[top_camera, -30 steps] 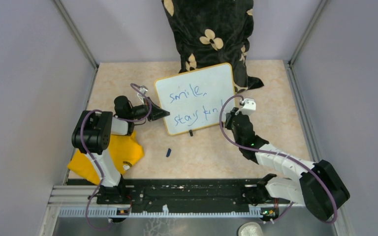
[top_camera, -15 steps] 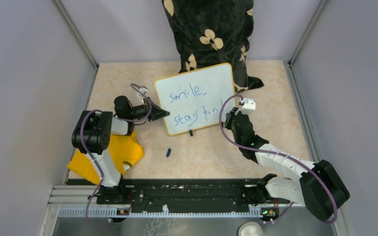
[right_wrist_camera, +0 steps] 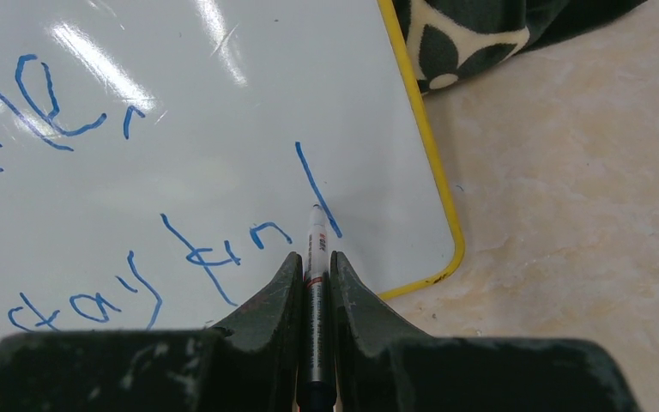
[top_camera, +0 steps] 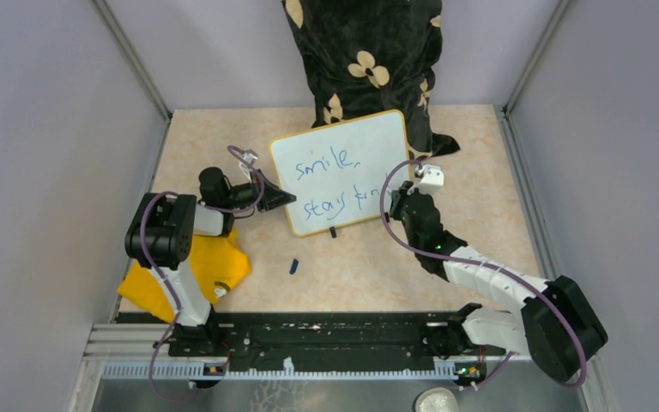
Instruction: Write a sentence on the whiteboard
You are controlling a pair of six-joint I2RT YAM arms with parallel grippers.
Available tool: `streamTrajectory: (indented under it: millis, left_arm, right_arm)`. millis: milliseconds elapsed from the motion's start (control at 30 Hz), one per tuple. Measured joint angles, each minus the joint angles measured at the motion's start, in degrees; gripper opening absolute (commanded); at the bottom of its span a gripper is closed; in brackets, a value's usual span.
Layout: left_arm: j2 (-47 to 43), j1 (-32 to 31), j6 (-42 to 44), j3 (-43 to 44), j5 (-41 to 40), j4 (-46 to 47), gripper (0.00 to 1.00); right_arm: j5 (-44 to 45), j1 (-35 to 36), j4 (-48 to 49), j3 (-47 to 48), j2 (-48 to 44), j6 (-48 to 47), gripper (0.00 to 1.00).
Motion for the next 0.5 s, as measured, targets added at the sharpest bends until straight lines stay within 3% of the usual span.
streamTrajectory:
  millis: [500]
  left_arm:
    - [0.0,-0.2,0.0,0.04,-0.02,-0.15,0.0]
  right_arm:
    - [-3.02,-0.02,1.38,-0.35,0.92,1.7,0.0]
